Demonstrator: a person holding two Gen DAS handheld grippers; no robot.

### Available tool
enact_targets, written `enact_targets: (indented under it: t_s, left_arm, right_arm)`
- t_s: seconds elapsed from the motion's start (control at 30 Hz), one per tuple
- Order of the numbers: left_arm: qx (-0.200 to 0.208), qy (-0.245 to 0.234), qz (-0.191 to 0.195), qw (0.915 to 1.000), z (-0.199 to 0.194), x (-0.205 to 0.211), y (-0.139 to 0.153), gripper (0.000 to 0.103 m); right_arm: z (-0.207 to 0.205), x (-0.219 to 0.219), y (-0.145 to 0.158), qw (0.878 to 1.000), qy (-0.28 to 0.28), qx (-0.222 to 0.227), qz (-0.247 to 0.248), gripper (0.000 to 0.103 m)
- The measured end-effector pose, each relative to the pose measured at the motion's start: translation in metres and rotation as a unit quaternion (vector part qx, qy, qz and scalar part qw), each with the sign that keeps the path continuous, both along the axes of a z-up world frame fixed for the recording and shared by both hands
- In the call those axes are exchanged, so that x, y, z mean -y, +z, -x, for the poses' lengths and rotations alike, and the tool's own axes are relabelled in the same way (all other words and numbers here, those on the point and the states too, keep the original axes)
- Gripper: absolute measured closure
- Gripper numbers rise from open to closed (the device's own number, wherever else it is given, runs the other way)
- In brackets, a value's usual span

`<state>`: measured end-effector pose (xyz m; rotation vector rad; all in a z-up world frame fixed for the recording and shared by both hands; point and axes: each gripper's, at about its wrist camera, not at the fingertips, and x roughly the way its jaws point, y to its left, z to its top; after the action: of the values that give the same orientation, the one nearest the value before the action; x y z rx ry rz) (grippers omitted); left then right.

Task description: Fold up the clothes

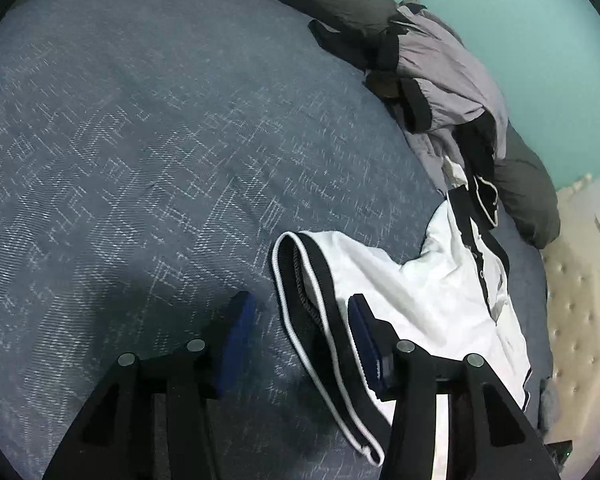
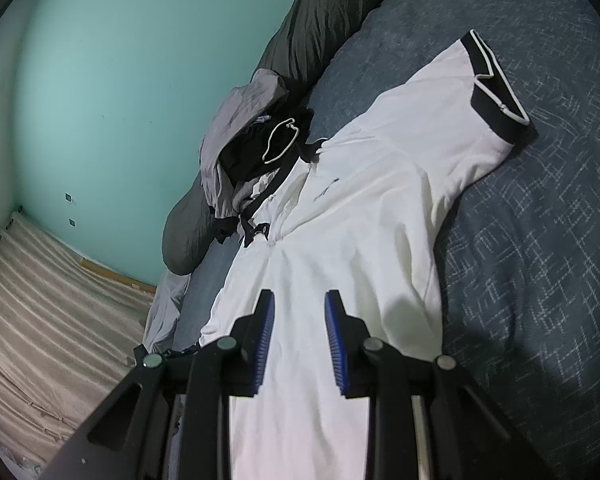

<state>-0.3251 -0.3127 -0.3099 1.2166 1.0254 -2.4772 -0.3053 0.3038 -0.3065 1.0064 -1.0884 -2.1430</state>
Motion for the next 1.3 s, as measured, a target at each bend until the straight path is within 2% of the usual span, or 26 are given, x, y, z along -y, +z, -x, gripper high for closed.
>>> enact_targets:
  t_s: [0.03, 0.1, 0.2, 0.43, 0.67, 0.8, 1.1, 1.13, 1.2, 1.3]
  left_arm:
    - [-0.001, -0.001, 0.001, 1.0, 0.002, -0.001, -0.001, 0.062]
    - [0.002, -0.006, 0.006, 1.0, 0.006, -0.003, -0.002, 0.091]
    - [-0.001, -0.007, 0.013, 0.9999, 0.007, -0.005, 0.001, 0.1]
    - [-0.017, 0.004, 0.007, 0.9998, -0.021, 0.003, 0.012, 0.1]
    - [-0.002, 0.028, -0.009, 0.9996, -0.026, 0.019, -0.006, 0.1]
    - [-0.009, 0.041, -0.014, 0.999, -0.025, 0.023, -0.007, 0.1]
    - [-0.004, 0.023, 0.011, 0.9997, -0.023, 0.015, -0.003, 0.098]
    - [-0.004, 0.021, 0.015, 0.9997, -0.024, 0.015, -0.002, 0.096]
    - [-0.006, 0.021, 0.022, 0.9995, -0.024, 0.016, 0.003, 0.082]
    - [-0.013, 0.029, 0.028, 0.9991, -0.026, 0.024, 0.01, 0.07]
  right_arm:
    - [0.0, -0.001, 0.0, 1.0, -0.001, 0.0, 0.001, 0.078]
    - [0.0, -0.001, 0.0, 1.0, -0.001, 0.0, 0.0, 0.078]
    - [0.0, -0.001, 0.0, 1.0, 0.001, 0.0, -0.001, 0.077]
    - [0.0, 0.0, 0.0, 1.0, 0.001, -0.001, 0.001, 0.077]
    - [-0.001, 0.001, 0.001, 1.0, 0.002, -0.002, 0.001, 0.077]
    - [0.0, 0.0, 0.001, 1.0, 0.001, -0.002, 0.0, 0.078]
    - [0.001, 0.0, 0.001, 1.0, 0.001, -0.002, 0.001, 0.078]
    - [0.001, 0.001, 0.001, 1.0, 0.001, -0.003, 0.001, 0.077]
    - [0.001, 0.001, 0.001, 1.0, 0.002, -0.003, 0.001, 0.078]
    - [0.001, 0.001, 0.001, 1.0, 0.001, -0.002, 0.001, 0.077]
